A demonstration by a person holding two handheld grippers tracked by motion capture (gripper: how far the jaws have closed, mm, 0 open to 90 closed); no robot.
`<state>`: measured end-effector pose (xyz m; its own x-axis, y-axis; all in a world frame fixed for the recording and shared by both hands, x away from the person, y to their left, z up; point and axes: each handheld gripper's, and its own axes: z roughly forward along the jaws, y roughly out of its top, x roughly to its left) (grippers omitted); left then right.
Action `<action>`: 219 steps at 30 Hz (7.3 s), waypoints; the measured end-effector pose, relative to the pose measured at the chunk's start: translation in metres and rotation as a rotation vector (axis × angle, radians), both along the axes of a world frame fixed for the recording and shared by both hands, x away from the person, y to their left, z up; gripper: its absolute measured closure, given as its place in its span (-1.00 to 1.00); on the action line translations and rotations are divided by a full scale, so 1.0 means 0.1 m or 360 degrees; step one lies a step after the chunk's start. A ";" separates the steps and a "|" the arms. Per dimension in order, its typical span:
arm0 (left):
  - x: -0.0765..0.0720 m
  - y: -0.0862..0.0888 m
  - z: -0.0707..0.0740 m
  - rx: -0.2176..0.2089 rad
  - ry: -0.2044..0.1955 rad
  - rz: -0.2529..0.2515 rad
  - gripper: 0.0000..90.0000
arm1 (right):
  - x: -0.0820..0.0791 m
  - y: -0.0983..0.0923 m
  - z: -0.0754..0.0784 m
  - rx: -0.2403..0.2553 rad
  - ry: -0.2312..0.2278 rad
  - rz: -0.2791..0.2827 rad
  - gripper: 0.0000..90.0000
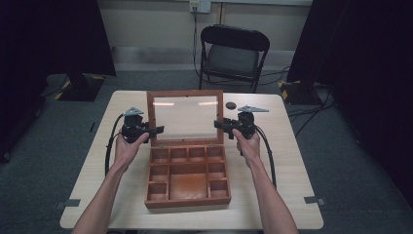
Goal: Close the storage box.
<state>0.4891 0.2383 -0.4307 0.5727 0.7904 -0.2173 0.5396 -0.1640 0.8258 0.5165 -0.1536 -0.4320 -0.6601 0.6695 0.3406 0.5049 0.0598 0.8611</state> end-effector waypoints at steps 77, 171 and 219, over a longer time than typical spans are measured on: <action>-0.54 -0.13 0.23 0.0113 -0.0148 -0.0131 -0.20 | -0.58 0.10 0.31 -0.0134 -0.0022 0.0053 -0.11; -1.32 0.19 -0.07 0.0131 -0.0036 -0.0129 -0.37 | -1.45 -0.31 -0.02 -0.0301 0.0049 0.0032 -0.27; -1.33 0.48 -0.16 0.0153 0.0011 0.0053 -0.44 | -1.54 -0.67 -0.14 -0.0278 0.0041 -0.0194 -0.53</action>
